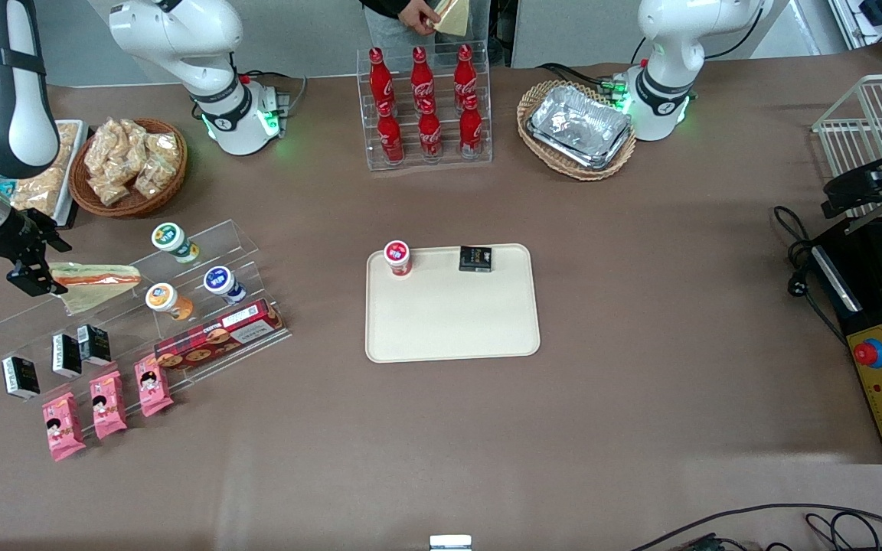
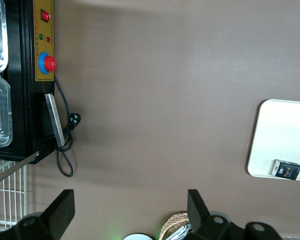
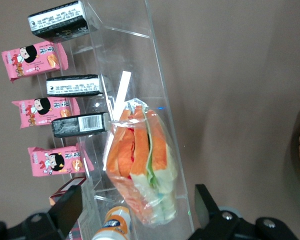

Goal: Place sandwich on tray
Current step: 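Close the right gripper on the bagged sandwich's top edge, then lift the sandwich out of the rack and carry it over the cream tray, then lower the sandwich onto the tray and open the right gripper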

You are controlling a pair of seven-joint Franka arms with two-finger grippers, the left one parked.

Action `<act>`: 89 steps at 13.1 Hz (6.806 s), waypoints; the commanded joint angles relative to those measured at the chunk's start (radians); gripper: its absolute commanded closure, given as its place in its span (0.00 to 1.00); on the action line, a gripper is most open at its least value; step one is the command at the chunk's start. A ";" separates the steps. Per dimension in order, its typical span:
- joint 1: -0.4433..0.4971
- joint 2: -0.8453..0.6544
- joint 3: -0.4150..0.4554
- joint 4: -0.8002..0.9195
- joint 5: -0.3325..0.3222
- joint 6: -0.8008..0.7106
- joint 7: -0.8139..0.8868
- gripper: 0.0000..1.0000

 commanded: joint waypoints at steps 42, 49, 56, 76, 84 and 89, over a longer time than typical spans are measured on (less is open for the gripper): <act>0.487 0.105 0.046 0.633 0.045 -0.658 0.614 0.94; 0.775 0.433 0.046 0.853 0.134 -0.493 1.151 0.94; 0.919 0.751 0.046 0.879 0.166 -0.105 1.437 0.93; 0.890 0.998 0.144 0.923 0.169 0.098 1.346 0.84; 0.888 0.998 0.138 0.922 0.167 0.097 1.363 0.00; 0.858 0.919 0.136 0.911 0.169 0.040 1.348 0.00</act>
